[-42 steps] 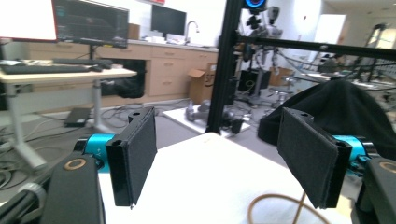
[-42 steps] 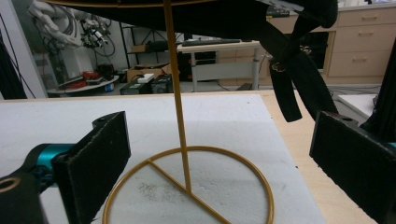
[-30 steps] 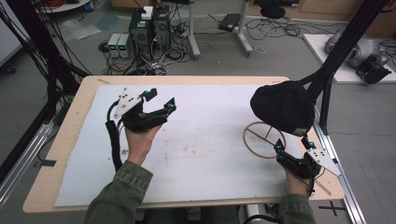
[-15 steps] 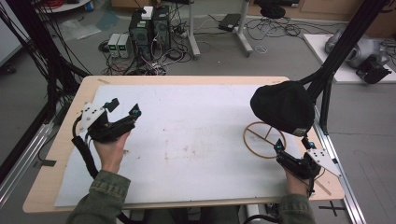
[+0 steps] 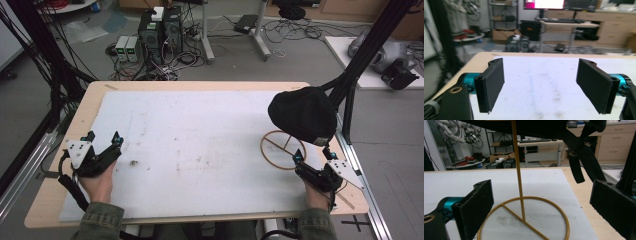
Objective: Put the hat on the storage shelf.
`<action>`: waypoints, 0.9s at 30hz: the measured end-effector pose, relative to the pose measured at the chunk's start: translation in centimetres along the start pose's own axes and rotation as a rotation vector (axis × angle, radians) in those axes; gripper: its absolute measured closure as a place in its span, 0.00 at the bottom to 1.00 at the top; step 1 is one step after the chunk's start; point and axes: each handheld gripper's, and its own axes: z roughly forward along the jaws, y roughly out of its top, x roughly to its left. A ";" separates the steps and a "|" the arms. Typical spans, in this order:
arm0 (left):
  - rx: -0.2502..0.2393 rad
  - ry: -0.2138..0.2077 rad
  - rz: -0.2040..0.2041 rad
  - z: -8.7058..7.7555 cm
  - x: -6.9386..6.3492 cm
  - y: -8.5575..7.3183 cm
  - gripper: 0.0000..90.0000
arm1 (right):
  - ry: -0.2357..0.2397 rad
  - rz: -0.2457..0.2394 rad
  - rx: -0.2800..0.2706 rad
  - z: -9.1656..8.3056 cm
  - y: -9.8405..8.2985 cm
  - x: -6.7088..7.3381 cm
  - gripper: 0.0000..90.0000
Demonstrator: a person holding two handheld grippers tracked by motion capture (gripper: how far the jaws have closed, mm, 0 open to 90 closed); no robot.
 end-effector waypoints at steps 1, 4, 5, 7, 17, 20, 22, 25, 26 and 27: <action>-0.003 0.008 0.001 -0.2 0.1 -0.3 0.24 | 0.001 0.003 0.007 0.0 0.0 0.1 0.05; 0.005 0.035 0.011 -0.5 0.2 -1.3 0.23 | 0.006 -0.011 0.009 0.2 -0.1 0.3 0.05; 0.008 0.038 0.010 -0.5 0.2 -1.5 0.23 | 0.008 -0.009 0.012 0.2 -0.1 0.3 0.05; 0.002 0.048 0.006 -0.6 0.3 -1.9 0.22 | 0.006 -0.017 0.011 0.3 -0.1 0.3 0.05; -0.051 0.054 -0.009 -1.0 0.7 -3.1 0.18 | 0.000 -0.010 0.007 0.1 -0.1 0.0 0.05; -0.059 0.050 -0.017 -1.1 0.8 -3.1 0.18 | 0.001 -0.006 0.005 0.1 -0.1 0.0 0.05; -0.056 0.040 -0.014 -1.3 0.7 -3.2 0.18 | 0.002 -0.005 0.008 0.1 -0.1 -0.1 0.05; -0.063 0.023 -0.018 -1.6 0.7 -3.4 0.18 | 0.004 -0.003 0.012 0.2 -0.1 -0.1 0.05; -0.080 0.015 -0.019 -1.8 0.7 -3.4 0.18 | 0.005 -0.004 0.011 0.3 -0.1 -0.1 0.05; -0.093 0.013 -0.017 -1.8 0.7 -3.4 0.18 | 0.006 -0.001 0.011 0.4 -0.2 -0.1 0.05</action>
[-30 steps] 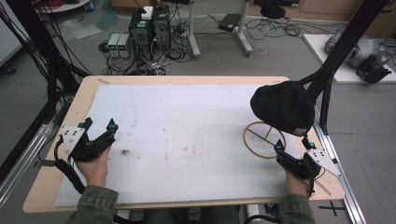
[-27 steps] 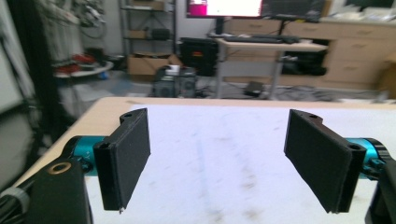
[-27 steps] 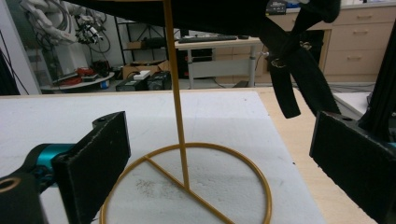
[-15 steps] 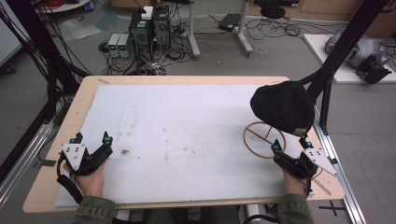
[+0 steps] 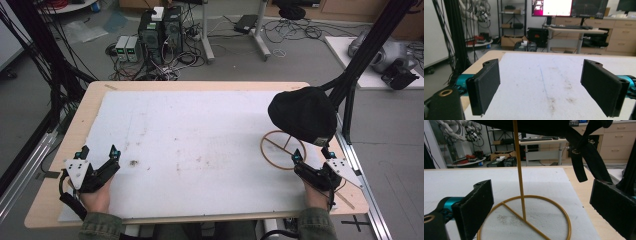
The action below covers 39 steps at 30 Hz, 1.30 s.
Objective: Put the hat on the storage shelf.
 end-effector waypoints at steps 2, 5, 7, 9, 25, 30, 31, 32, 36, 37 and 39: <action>-0.022 0.011 0.008 -0.1 0.0 0.0 0.18 | 0.005 0.004 0.003 0.1 0.0 0.1 0.05; -0.038 0.006 0.016 -0.1 0.1 -0.1 0.18 | 0.009 -0.006 0.004 0.3 0.0 0.2 0.05; -0.037 0.002 0.018 -0.2 0.0 -0.1 0.18 | 0.009 -0.011 0.005 0.3 0.0 0.2 0.05; -0.033 -0.002 0.014 -0.1 0.0 -0.1 0.18 | 0.010 -0.011 0.005 0.2 0.0 0.2 0.05; -0.022 -0.042 0.014 -0.7 -0.1 -0.5 0.18 | -0.002 -0.005 0.010 -1.3 -0.4 0.3 0.05; -0.018 -0.054 0.015 -1.3 0.1 -0.6 0.18 | -0.008 -0.005 0.009 -2.2 -0.4 0.6 0.05; -0.018 -0.055 0.015 -1.4 0.2 -0.7 0.18 | -0.008 -0.006 0.008 -2.3 -0.5 0.6 0.05; -0.018 -0.056 0.016 -1.5 0.3 -0.7 0.18 | -0.010 0.000 0.009 -2.5 -0.5 0.7 0.05; -0.016 -0.057 0.012 -1.7 0.5 -0.8 0.18 | -0.012 -0.012 0.008 -2.9 -0.6 0.8 0.05; -0.016 -0.059 0.011 -1.8 0.6 -0.8 0.18 | -0.013 -0.014 0.007 -3.0 -0.6 0.8 0.05; -0.015 -0.059 0.008 -1.8 0.7 -0.8 0.18 | -0.012 -0.014 0.007 -3.1 -0.6 0.9 0.05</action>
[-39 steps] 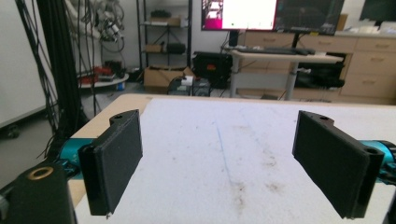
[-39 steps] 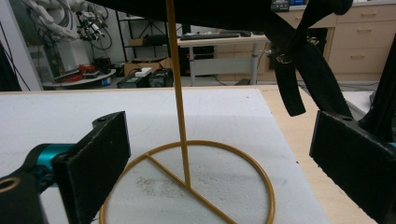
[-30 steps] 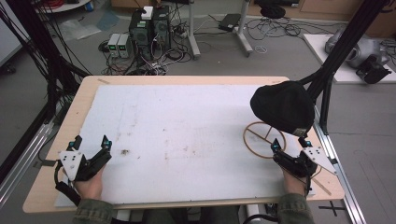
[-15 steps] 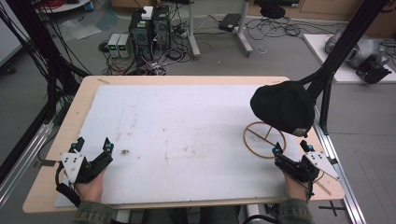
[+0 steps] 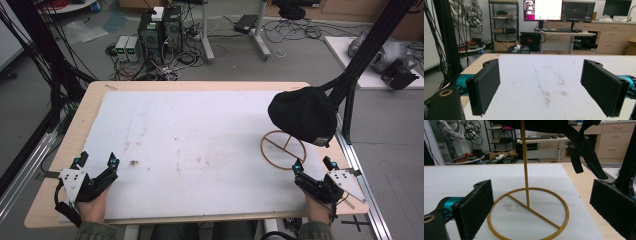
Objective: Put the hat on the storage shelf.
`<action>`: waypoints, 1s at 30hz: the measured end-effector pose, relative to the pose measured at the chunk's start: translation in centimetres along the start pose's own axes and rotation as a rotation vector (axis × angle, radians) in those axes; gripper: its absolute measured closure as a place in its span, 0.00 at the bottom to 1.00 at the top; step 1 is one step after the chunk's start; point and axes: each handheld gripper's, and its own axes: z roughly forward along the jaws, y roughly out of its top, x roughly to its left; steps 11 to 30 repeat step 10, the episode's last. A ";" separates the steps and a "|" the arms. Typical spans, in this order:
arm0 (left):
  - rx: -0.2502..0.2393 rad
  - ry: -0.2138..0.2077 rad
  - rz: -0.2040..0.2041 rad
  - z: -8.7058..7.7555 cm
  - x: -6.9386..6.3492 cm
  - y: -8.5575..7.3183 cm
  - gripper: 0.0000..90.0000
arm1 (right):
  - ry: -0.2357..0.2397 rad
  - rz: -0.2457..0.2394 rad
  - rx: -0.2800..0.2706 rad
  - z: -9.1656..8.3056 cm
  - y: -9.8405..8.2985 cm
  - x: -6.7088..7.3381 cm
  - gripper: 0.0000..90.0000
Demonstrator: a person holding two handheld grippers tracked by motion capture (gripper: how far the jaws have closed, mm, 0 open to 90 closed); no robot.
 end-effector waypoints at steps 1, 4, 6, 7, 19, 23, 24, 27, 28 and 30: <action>-0.001 -0.001 -0.001 0.0 0.0 0.0 0.18 | -0.001 -0.001 -0.002 0.0 0.0 0.0 0.05; -0.001 -0.001 -0.002 0.0 0.1 0.0 0.18 | -0.001 0.000 -0.002 0.0 0.0 0.1 0.05; 0.001 0.000 -0.001 0.1 0.1 -0.1 0.18 | 0.000 0.008 0.002 0.1 0.0 0.1 0.05; 0.002 0.000 -0.001 0.1 0.1 -0.1 0.18 | 0.001 0.002 0.005 0.1 0.0 0.0 0.05; -0.001 0.003 0.002 0.0 0.2 0.0 0.18 | 0.001 0.004 0.003 0.3 0.0 0.0 0.05; -0.001 0.003 0.002 0.0 0.2 0.0 0.18 | 0.001 0.004 0.003 0.3 0.0 0.0 0.05; -0.001 0.003 0.002 0.0 0.2 0.0 0.18 | 0.001 0.004 0.003 0.3 0.0 0.0 0.05; -0.001 0.003 0.002 0.0 0.2 0.0 0.18 | 0.001 0.004 0.003 0.3 0.0 0.0 0.05; -0.001 0.003 0.002 0.0 0.2 0.0 0.18 | 0.001 0.004 0.003 0.3 0.0 0.0 0.05; -0.001 0.003 0.002 0.0 0.2 0.0 0.18 | 0.001 0.004 0.003 0.3 0.0 0.0 0.05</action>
